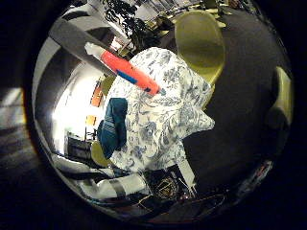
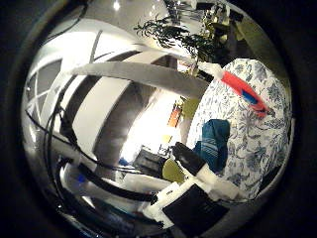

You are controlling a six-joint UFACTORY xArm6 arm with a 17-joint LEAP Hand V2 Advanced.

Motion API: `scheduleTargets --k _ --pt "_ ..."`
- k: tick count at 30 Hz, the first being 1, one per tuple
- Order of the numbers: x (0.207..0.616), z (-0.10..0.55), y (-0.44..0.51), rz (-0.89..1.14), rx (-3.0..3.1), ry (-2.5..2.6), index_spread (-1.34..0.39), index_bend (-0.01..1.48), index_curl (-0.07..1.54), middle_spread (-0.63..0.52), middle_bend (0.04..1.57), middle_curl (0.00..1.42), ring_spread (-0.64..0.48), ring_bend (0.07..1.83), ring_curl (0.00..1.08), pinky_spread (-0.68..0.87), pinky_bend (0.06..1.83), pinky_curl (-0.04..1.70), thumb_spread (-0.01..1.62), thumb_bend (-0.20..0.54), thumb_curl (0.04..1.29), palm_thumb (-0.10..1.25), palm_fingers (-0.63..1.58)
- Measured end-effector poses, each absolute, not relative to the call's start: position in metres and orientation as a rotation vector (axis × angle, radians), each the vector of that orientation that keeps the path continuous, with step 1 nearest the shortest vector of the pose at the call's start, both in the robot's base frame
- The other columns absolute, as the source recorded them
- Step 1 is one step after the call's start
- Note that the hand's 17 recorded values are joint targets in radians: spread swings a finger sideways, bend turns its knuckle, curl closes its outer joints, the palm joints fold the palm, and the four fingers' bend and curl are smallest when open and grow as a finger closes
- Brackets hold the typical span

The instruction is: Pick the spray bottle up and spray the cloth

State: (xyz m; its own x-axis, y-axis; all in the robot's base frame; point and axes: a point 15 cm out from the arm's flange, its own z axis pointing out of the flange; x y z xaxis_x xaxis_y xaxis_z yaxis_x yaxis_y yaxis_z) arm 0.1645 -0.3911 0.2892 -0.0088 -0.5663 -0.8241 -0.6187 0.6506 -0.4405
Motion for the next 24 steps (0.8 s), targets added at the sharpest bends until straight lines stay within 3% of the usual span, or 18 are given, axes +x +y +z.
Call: scheduleTargets --k 7,24 --pt "0.198 0.253 -0.387 -0.034 -0.847 1.658 -0.15 0.15 0.25 0.18 0.29 0.34 0.26 0.31 0.25 0.42 0.42 0.3 0.97 -0.025 0.35 0.72 0.06" --pt "0.27 0.214 -0.38 -0.026 -0.779 1.651 -0.13 0.15 0.27 0.18 0.27 0.34 0.24 0.31 0.26 0.4 0.39 0.3 0.97 -0.026 0.34 0.72 0.09"
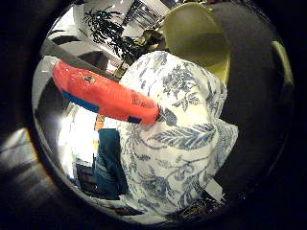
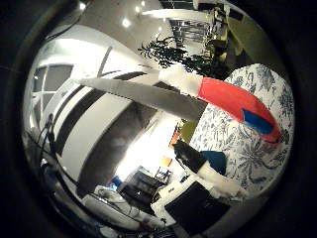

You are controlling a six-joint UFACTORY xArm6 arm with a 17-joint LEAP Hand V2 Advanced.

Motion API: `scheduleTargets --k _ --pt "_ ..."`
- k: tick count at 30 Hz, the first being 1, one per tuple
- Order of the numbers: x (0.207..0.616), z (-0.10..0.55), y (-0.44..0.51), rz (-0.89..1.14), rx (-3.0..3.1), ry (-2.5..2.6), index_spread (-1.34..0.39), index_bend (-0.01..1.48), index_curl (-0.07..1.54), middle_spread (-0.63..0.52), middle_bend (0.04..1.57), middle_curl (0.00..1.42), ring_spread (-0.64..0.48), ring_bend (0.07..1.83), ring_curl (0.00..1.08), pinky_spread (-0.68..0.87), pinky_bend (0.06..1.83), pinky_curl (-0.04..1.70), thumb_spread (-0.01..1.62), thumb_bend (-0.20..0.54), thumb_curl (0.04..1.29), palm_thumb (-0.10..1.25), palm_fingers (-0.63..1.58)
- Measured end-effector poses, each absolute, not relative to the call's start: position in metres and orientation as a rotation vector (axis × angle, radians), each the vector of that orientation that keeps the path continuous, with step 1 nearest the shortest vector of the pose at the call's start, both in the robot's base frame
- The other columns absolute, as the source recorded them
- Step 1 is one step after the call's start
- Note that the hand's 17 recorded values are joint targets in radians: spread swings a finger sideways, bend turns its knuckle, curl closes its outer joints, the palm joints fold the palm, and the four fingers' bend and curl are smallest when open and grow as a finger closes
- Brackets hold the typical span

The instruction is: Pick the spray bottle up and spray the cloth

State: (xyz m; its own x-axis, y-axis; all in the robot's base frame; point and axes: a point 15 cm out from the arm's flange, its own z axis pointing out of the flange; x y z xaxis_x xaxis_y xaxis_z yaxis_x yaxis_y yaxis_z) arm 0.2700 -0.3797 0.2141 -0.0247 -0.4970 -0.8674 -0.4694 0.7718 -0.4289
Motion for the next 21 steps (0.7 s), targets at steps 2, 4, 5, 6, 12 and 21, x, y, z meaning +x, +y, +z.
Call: scheduleTargets --k 2,4,5,6,12,21 --pt "0.278 0.212 -0.38 -0.026 -0.772 1.651 -0.13 0.15 0.27 0.18 0.26 0.34 0.24 0.31 0.27 0.4 0.39 0.3 0.97 -0.026 0.34 0.72 0.09" --pt "0.284 0.209 -0.38 -0.02 -0.766 1.648 -0.13 0.15 0.27 0.18 0.26 0.34 0.24 0.32 0.27 0.39 0.39 0.31 0.97 -0.026 0.34 0.72 0.1" --pt "0.288 0.208 -0.379 -0.013 -0.766 1.646 -0.13 0.15 0.27 0.18 0.26 0.34 0.24 0.32 0.27 0.39 0.38 0.31 0.97 -0.026 0.34 0.72 0.1" --pt "0.292 0.208 -0.378 -0.01 -0.767 1.64 -0.12 0.15 0.27 0.18 0.26 0.34 0.24 0.33 0.27 0.39 0.38 0.31 0.97 -0.026 0.34 0.72 0.1" --pt "0.319 0.204 -0.373 0.001 -0.754 1.619 -0.12 0.15 0.26 0.19 0.27 0.35 0.23 0.34 0.27 0.38 0.39 0.31 0.97 -0.026 0.34 0.72 0.11" --pt "0.373 0.198 -0.346 0.049 -0.74 1.58 -0.06 0.15 0.26 0.22 0.3 0.35 0.23 0.42 0.28 0.33 0.39 0.3 0.96 -0.02 0.35 0.74 0.21"
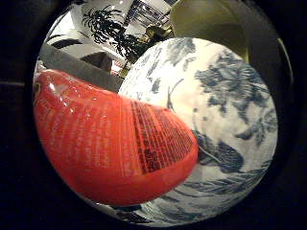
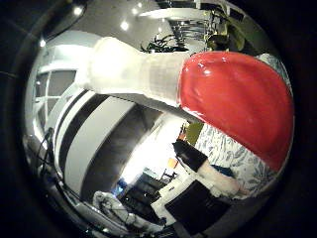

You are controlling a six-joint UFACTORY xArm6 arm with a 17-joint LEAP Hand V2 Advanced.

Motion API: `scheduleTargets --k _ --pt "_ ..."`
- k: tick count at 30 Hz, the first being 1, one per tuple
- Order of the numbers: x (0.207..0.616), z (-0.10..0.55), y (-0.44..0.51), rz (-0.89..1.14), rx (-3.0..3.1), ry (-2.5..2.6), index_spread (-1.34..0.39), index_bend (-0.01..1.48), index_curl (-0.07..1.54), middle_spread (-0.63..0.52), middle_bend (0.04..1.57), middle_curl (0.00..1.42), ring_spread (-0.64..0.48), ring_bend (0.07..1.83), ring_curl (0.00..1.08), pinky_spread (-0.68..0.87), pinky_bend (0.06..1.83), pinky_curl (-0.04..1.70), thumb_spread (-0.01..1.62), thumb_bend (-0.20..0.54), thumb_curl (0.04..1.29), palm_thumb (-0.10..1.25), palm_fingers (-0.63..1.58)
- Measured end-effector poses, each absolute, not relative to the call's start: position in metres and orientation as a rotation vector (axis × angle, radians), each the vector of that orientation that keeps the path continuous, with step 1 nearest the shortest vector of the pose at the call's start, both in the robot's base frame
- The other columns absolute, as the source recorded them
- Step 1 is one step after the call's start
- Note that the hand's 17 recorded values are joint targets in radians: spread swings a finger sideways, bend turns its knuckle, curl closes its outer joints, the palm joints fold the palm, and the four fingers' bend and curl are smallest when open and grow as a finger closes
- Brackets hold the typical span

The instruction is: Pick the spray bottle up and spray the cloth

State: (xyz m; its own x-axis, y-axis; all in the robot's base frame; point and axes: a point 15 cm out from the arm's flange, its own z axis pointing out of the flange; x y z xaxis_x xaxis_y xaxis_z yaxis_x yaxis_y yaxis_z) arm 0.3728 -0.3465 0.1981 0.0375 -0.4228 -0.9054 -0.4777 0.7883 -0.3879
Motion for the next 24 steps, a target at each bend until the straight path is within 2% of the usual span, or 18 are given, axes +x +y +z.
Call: scheduleTargets --k 3,5,6,7,9,10,11,12,14,16,20,24 --pt "0.398 0.2 -0.33 0.087 -0.727 1.557 -0.07 0.15 0.26 0.18 0.37 0.37 0.21 0.55 0.31 0.25 0.42 0.3 0.96 -0.019 0.36 0.77 0.42" --pt "0.414 0.205 -0.319 0.11 -0.713 1.538 -0.13 0.17 0.25 0.08 0.49 0.41 0.07 0.75 0.35 0.12 0.53 0.29 0.96 -0.014 0.37 0.81 0.81" --pt "0.421 0.206 -0.314 0.124 -0.704 1.532 -0.15 0.17 0.26 0.05 0.52 0.42 0.02 0.8 0.38 0.05 0.61 0.31 0.96 -0.018 0.38 0.82 0.91" --pt "0.429 0.208 -0.307 0.145 -0.695 1.528 -0.19 0.21 0.28 0.0 0.56 0.44 -0.03 0.85 0.39 -0.04 0.71 0.34 0.95 -0.013 0.39 0.84 1.16" --pt "0.438 0.209 -0.298 0.179 -0.679 1.526 -0.24 0.38 0.38 -0.07 0.7 0.51 -0.11 0.96 0.46 -0.23 0.83 0.41 0.94 -0.013 0.41 0.9 1.3" --pt "0.44 0.209 -0.296 0.188 -0.675 1.527 -0.25 0.46 0.42 -0.08 0.75 0.52 -0.11 0.99 0.47 -0.27 0.86 0.43 0.93 -0.011 0.42 0.92 1.37" --pt "0.442 0.207 -0.294 0.202 -0.67 1.53 -0.25 0.49 0.42 -0.08 0.77 0.53 -0.11 1.0 0.47 -0.28 0.87 0.43 0.93 -0.01 0.43 0.92 1.38" --pt "0.444 0.207 -0.293 0.211 -0.668 1.531 -0.24 0.64 0.49 -0.09 0.85 0.55 -0.13 1.04 0.48 -0.31 0.93 0.46 0.91 -0.011 0.45 0.96 1.41" --pt "0.449 0.206 -0.286 0.244 -0.66 1.537 -0.22 0.83 0.57 -0.1 0.95 0.58 -0.14 1.12 0.5 -0.31 1.03 0.51 0.89 -0.012 0.47 0.99 1.43" --pt "0.454 0.206 -0.28 0.275 -0.652 1.544 -0.2 0.95 0.61 -0.1 1.05 0.6 -0.15 1.22 0.53 -0.28 1.13 0.57 0.89 -0.006 0.5 1.04 1.38" --pt "0.457 0.208 -0.273 0.332 -0.634 1.557 -0.19 1.06 0.65 -0.09 1.17 0.61 -0.15 1.33 0.56 -0.23 1.22 0.66 0.85 -0.003 0.57 1.12 1.29" --pt "0.456 0.218 -0.272 0.335 -0.647 1.556 -0.19 1.09 0.67 -0.08 1.23 0.61 -0.15 1.39 0.56 -0.2 1.24 0.73 0.8 -0.012 0.64 1.14 1.25"
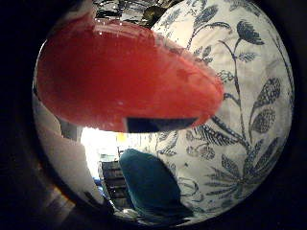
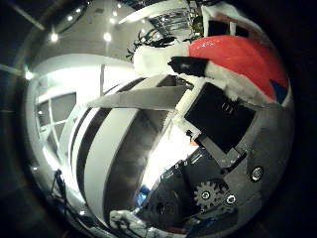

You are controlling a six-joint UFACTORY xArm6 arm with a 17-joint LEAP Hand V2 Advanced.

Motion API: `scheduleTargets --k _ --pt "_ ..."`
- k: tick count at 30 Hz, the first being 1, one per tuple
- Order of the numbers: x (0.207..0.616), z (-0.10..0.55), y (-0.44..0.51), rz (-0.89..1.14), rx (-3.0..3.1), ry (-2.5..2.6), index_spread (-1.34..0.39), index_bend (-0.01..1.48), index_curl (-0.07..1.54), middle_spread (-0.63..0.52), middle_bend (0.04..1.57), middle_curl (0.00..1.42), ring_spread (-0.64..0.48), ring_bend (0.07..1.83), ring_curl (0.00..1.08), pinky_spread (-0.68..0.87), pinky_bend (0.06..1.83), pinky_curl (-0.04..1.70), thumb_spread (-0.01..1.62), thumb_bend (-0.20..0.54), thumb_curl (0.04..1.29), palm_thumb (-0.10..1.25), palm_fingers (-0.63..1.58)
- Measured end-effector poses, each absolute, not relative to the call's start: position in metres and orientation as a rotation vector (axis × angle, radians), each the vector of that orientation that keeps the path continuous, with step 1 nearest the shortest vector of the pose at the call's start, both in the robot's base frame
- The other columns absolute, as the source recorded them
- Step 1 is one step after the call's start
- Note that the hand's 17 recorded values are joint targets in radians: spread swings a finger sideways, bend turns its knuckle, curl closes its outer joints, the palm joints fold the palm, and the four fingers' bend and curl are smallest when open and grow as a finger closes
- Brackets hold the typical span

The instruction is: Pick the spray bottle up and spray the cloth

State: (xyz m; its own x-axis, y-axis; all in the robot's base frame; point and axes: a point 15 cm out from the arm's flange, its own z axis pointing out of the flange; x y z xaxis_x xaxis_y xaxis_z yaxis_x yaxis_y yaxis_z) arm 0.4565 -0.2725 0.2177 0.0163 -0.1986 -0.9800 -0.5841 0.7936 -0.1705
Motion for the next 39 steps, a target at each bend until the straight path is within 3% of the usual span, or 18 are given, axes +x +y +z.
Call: scheduleTargets --k 13,30,33,36,39 --pt "0.418 0.228 -0.293 0.28 -0.764 1.619 -0.18 1.12 0.68 -0.07 1.29 0.57 -0.14 1.43 0.55 -0.19 1.18 0.88 0.74 -0.014 0.8 1.13 1.22" --pt "0.401 0.237 -0.294 0.293 -0.791 1.605 -0.18 1.12 0.69 -0.07 1.3 0.55 -0.15 1.44 0.54 -0.2 1.11 0.99 0.74 -0.016 0.87 1.11 1.23" --pt "0.396 0.249 -0.295 0.272 -0.805 1.589 -0.18 1.12 0.69 -0.07 1.31 0.55 -0.15 1.43 0.54 -0.21 1.1 1.0 0.76 -0.028 0.86 1.06 1.22" --pt "0.392 0.258 -0.294 0.231 -0.838 1.577 -0.2 1.02 0.68 -0.08 1.31 0.55 -0.15 1.43 0.53 -0.23 1.09 0.98 0.76 -0.038 0.81 0.96 1.18" --pt "0.387 0.262 -0.291 0.195 -0.888 1.565 -0.24 0.78 0.67 -0.08 1.27 0.55 -0.16 1.39 0.53 -0.27 1.13 0.95 0.73 -0.045 0.76 0.91 0.99"
